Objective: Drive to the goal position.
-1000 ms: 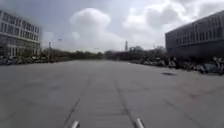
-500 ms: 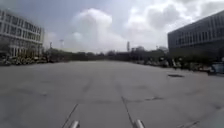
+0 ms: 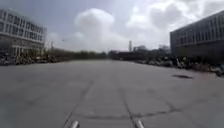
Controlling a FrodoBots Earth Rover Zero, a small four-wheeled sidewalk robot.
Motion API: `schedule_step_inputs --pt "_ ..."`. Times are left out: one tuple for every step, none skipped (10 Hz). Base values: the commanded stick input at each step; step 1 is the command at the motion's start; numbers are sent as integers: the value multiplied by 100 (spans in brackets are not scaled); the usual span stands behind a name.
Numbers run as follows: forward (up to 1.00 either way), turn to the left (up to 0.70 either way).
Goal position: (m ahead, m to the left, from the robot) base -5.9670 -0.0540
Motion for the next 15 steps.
schedule_step_inputs --pt "85 0" --pt "85 0" --pt "85 0" --pt "85 0" --pt "85 0" --pt "85 0" --pt "85 0" --pt "85 0" --pt "85 0" --pt "85 0" --pt "85 0" --pt "85 0" --pt "85 0" --pt "85 0" --pt "85 0"
